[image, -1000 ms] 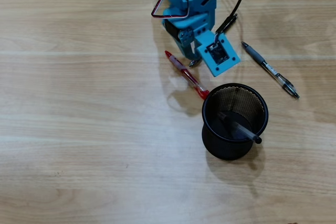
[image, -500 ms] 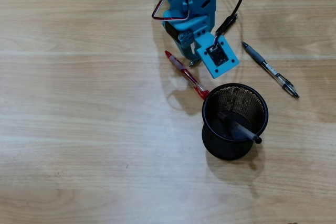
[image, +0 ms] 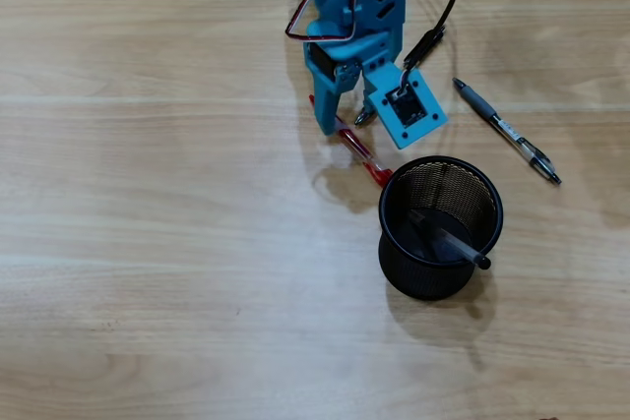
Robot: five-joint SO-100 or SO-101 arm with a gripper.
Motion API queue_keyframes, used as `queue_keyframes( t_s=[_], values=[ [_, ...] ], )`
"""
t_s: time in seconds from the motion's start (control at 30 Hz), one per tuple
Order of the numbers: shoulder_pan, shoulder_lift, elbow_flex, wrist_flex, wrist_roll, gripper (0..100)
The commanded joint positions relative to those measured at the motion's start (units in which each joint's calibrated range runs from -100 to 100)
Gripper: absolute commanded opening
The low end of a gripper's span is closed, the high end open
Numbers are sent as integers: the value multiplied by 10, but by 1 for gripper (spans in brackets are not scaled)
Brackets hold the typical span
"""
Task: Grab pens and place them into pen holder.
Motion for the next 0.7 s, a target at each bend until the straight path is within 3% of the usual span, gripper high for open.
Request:
queue_keyframes(
  t_s=[0.0,0.67],
  values=[
    [7,-5,20,1,-2,22],
    [50,-2,107,-7,3,21]
  ],
)
